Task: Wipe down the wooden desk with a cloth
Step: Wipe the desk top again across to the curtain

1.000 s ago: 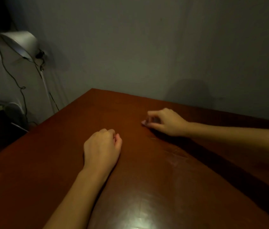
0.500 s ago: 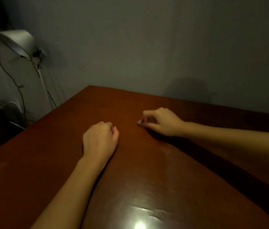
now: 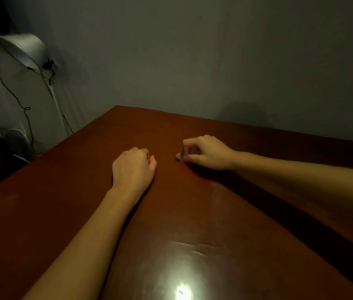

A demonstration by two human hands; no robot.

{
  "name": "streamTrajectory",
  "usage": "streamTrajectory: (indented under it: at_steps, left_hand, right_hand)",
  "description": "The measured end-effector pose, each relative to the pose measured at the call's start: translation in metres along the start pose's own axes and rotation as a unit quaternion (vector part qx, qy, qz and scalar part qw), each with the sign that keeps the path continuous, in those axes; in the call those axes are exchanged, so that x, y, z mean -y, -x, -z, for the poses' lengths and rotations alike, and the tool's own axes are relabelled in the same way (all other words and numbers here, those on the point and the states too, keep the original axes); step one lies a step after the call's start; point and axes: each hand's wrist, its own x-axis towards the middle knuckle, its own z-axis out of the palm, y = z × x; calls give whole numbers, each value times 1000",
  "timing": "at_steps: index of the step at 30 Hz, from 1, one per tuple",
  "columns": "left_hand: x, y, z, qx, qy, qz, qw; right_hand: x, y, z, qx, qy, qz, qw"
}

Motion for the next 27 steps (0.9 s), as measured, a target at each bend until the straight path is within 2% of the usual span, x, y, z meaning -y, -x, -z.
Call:
streamTrajectory:
  at_steps: [2, 3, 7, 9, 12, 16, 18, 20, 23, 25, 27]
  left_hand:
    - [0, 2, 1, 3, 4, -5, 1000]
    - [-1, 3, 2, 5, 6, -8, 1000]
    - [-7, 6, 1, 6, 3, -24, 1000]
    - [-6, 5, 0, 10, 0, -26, 1000]
    - [-5, 5, 0, 19, 4, -20, 1000]
    - [-5, 7, 0, 21, 0, -17, 1000]
    - [-5, 9, 0, 22, 2, -12, 1000]
    - [-8, 12, 1, 22, 6, -11, 1000]
    - [-12, 18, 3, 19, 8, -18, 1000]
    - [-13, 20, 2, 19, 6, -21, 1000]
    - [-11, 20, 2, 21, 4, -16, 1000]
  right_hand:
    - [-5, 31, 8, 42, -23, 15, 999]
    - [-16, 44, 16, 46, -38, -6, 998]
    - [-61, 53, 34, -13, 4, -115, 993]
    - [-53, 37, 29, -31, 39, -128, 991]
    - [-21, 27, 10, -48, -7, -78, 996]
    - [14, 72, 5, 42, -32, 36, 998]
    - [0, 88, 16, 76, -52, 11, 996]
    - [-25, 84, 29, 47, -40, -43, 997]
    - [-37, 50, 32, 20, 32, -97, 995]
    - [-17, 28, 22, 10, 18, -87, 996]
    - [17, 28, 8, 4, -13, -25, 1000]
